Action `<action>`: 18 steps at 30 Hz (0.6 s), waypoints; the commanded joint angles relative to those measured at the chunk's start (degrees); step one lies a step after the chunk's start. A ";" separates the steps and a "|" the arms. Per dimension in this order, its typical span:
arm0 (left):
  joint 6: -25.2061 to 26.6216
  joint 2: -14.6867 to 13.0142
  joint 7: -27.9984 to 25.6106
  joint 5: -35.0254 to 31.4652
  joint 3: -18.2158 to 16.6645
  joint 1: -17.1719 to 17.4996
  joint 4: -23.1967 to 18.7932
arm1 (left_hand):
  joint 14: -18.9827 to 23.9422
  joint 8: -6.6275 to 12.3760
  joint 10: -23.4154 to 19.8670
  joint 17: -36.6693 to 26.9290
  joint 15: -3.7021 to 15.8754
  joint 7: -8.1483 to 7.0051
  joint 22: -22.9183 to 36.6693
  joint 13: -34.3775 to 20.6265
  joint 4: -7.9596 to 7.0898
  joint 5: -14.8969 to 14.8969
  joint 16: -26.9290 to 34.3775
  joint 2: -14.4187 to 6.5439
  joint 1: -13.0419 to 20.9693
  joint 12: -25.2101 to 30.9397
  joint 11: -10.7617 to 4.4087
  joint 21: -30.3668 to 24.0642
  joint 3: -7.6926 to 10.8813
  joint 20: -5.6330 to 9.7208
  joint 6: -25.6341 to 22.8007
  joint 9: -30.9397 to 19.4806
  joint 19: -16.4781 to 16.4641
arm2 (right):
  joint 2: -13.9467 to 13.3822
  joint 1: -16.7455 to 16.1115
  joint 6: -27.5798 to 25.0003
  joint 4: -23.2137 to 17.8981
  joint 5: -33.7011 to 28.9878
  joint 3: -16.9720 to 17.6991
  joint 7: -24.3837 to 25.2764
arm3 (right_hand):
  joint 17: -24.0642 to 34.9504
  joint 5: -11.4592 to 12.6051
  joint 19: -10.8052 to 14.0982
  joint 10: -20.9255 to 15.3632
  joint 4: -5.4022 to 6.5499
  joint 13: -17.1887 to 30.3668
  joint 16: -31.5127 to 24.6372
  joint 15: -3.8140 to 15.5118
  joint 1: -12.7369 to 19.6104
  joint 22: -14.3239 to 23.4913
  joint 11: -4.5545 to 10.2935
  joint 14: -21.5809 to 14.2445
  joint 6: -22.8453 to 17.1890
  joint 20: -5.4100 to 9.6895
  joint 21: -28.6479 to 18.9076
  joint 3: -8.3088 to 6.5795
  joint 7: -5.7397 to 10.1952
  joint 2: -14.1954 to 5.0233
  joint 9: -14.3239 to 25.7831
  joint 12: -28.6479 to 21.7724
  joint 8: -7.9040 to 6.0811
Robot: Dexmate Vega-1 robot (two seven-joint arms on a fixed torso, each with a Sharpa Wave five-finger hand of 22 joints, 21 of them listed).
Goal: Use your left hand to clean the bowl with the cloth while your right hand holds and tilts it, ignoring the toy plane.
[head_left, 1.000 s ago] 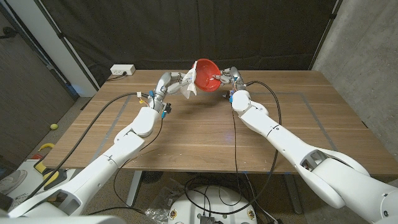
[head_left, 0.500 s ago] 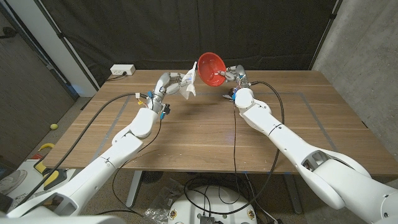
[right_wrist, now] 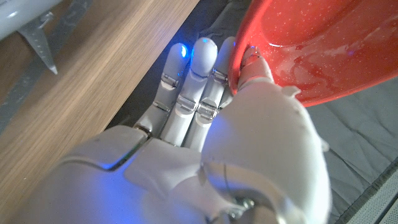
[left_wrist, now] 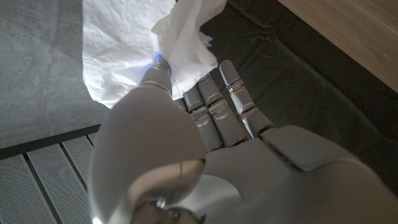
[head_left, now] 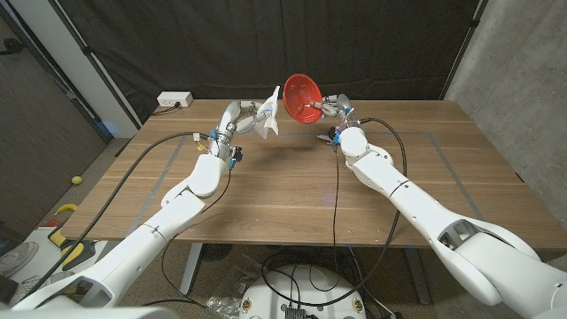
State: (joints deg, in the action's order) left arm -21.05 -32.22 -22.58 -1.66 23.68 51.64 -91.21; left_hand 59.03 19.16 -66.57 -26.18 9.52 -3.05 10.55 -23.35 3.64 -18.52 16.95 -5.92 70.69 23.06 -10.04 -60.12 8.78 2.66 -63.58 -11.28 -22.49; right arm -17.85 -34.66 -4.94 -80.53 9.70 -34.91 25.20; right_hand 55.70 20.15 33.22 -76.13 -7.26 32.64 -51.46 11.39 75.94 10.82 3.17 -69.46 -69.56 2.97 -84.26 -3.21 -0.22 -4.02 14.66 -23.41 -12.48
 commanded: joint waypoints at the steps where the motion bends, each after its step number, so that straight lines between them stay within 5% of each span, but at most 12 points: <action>1: 0.50 1.61 -2.12 -4.04 1.72 -2.79 1.96 | 0.28 -0.30 -1.76 -0.30 3.45 0.69 0.11 -0.10 -0.26 -0.45 -0.15 0.10 0.46 -0.42 -1.19 -0.03 -0.14 1.08 -1.40 -0.02 0.00 | -1.99 -0.84 0.93 -2.20 -0.56 -1.08 -2.17 | 0.12 0.32 0.21 -1.02 -0.22 0.20 0.31 1.68 1.52 0.03 -0.65 -1.23 -0.13 7.69 0.22 0.50 0.13 -0.85 0.11 0.17 -0.35; 18: 0.60 2.07 -5.10 -5.52 1.66 -3.60 2.75 | 0.54 -0.91 -1.99 -0.45 3.44 0.89 0.09 0.12 -0.35 -0.55 -0.25 0.26 0.57 -0.95 -1.11 -0.04 -0.36 1.21 -1.64 0.15 -0.12 | -3.33 -0.19 5.39 0.15 -0.67 -2.40 -8.17 | 0.65 0.38 -0.40 -0.75 -0.14 0.71 0.58 1.69 1.58 0.25 -0.85 -1.28 -0.06 7.80 -0.05 0.63 0.07 -0.99 0.09 0.31 -0.27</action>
State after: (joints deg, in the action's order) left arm -20.47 -30.44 -25.28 -5.84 25.55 48.43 -88.70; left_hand 59.03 18.36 -67.15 -26.45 9.52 -2.65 10.54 -23.08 3.33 -18.51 16.72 -5.75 70.85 22.17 -10.03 -60.12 8.47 2.66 -63.99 -11.08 -22.49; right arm -20.23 -35.29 -2.75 -82.17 8.95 -36.52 21.06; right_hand 55.97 20.13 33.07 -76.25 -7.41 32.87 -51.02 11.40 76.18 10.81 3.03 -69.46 -69.55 3.12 -84.26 -2.74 -0.22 -4.26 14.57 -23.17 -12.44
